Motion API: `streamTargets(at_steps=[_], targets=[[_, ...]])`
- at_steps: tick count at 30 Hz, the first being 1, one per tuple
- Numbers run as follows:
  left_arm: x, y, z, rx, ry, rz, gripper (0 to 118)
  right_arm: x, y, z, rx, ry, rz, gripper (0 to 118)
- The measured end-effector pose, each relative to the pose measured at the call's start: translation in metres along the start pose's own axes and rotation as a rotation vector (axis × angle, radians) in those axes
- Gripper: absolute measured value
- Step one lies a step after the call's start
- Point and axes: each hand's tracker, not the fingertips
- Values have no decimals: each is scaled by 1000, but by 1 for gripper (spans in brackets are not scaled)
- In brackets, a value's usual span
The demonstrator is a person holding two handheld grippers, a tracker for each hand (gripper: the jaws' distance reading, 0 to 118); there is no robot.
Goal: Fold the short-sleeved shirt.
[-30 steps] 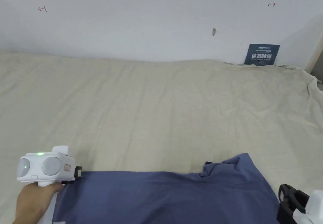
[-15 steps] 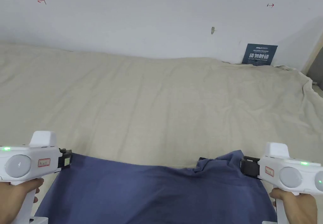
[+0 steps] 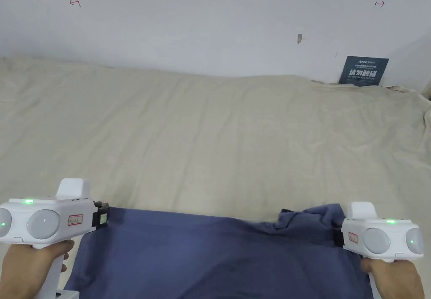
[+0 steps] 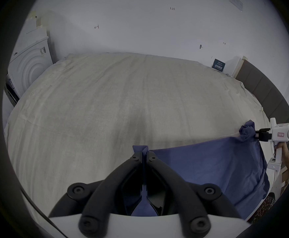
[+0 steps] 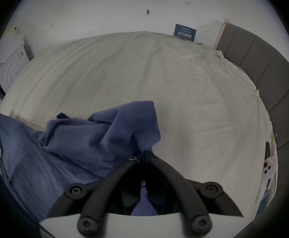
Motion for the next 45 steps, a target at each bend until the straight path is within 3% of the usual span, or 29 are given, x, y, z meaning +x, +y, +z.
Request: streamTargets(at_steps=[9,20,24,35,42,44,45], targets=[[-10,-22,41,41,22,1,0,45,-30,118,238,117,-83,2],[-24,-92,124,54,16,22,0,55,-137,243,347,178,-66,2],[-24,-131,141,30,15,44,0,68,-180,237,319,177,-91,2],[-32,-218,111,-108,51,88,0,42,-272,186,97,80,-186,2],[-37,-229,100,-150,64,107,0,29,-294,167,19,57,-240,2],[-35,-224,104,-155,69,115,4,29,-293,172,24,56,-250,3],[-35,-222,106,-162,66,118,12,27,-290,180,29,60,-258,6]])
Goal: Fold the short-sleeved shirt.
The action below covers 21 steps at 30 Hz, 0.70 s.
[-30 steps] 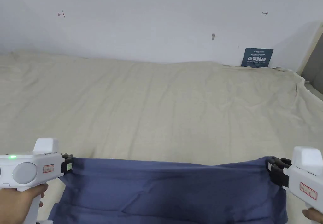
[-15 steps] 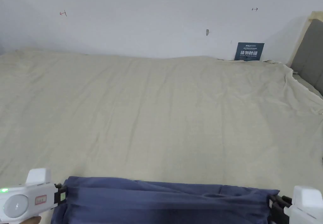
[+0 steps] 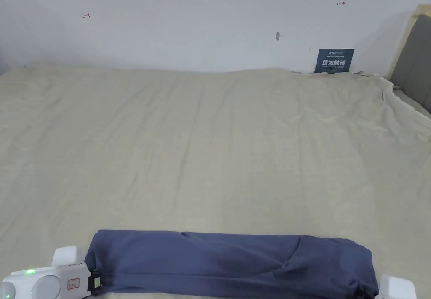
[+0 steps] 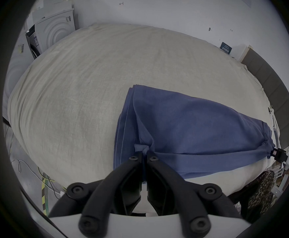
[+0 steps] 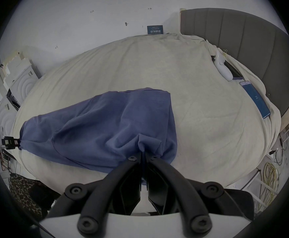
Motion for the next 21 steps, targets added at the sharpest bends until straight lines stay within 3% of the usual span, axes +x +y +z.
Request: streamTargets(at_steps=[1,4,5,15,18,21], targets=[[1,2,3,-4,-1,-2,27,-1,3,5,1,2,-4,19],[3,4,18,13,-2,19,91,-6,18,28,66,-22,4,69],[4,8,27,46,12,35,96,-8,28,41,109,-10,7,69],[34,55,133,524,18,-1,96,-48,118,136,565,-5,103,69],[47,57,148,654,63,-37,95,-68,123,147,632,-24,127,69],[56,55,156,728,60,-65,85,-86,124,152,675,-46,149,69]])
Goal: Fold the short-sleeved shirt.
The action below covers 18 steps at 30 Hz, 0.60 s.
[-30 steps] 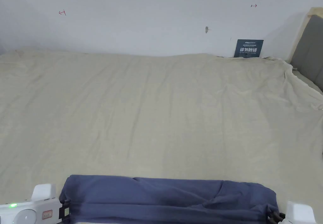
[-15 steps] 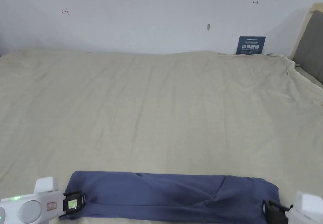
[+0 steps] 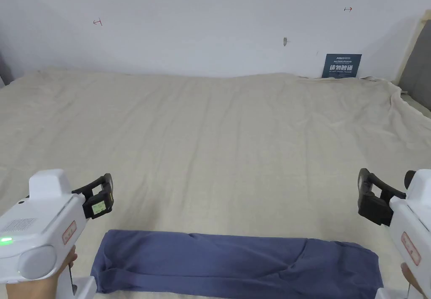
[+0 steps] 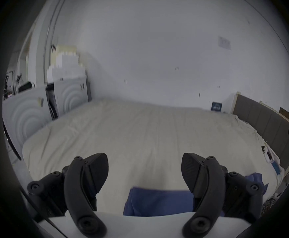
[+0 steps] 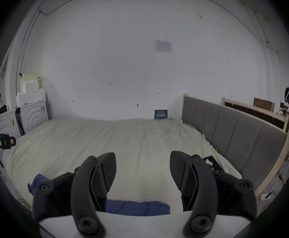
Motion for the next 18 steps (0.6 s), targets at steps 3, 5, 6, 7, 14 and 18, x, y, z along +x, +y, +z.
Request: streamTargets(at_steps=[3,5,6,7,14,18], targets=[[9,1,6,44,-25,-10,65,-7,-1,0,40,2,1,64],[13,0,8,64,-49,-12,21,-11,-1,2,53,2,-8,36],[14,0,9,63,-66,-8,3,-13,-2,2,70,-7,-10,14],[14,0,9,54,-63,-1,0,-11,-3,0,77,-12,-11,0],[6,-1,-3,-26,-125,53,0,-6,-4,-1,74,9,-27,0],[-14,-4,-20,-166,-219,142,0,0,-6,-3,60,9,-32,0]])
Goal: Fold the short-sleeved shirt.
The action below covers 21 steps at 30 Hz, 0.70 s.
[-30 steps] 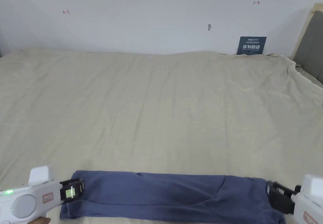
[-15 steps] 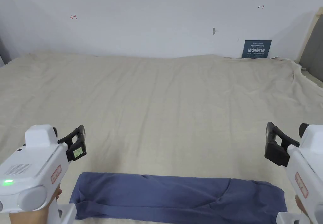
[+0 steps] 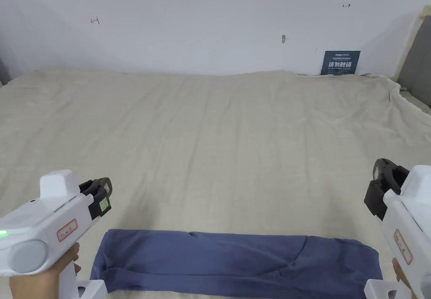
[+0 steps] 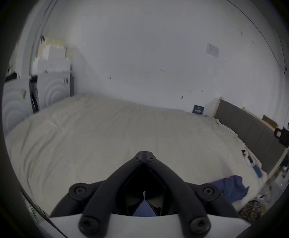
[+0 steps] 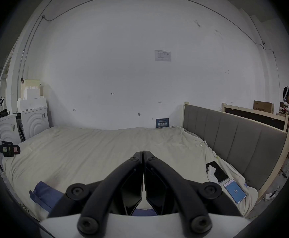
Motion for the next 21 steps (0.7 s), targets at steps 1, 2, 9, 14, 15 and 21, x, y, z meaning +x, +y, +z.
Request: streamTargets(at_steps=[1,2,9,14,15,21], targets=[[-9,0,-4,-38,-27,25,0,2,0,0,-4,0,-2,0],[-15,0,-9,-87,-56,39,0,3,0,0,-8,0,-3,0],[-65,-14,-37,-329,-146,168,0,7,-7,-2,-38,-9,8,0],[-98,-33,-58,-467,-110,216,10,9,-13,-8,-70,-16,22,0],[-105,-38,-64,-489,-104,236,20,9,-14,-10,-76,-17,25,0],[-137,-68,-91,-601,-69,349,57,1,-12,-16,-101,-28,42,0]])
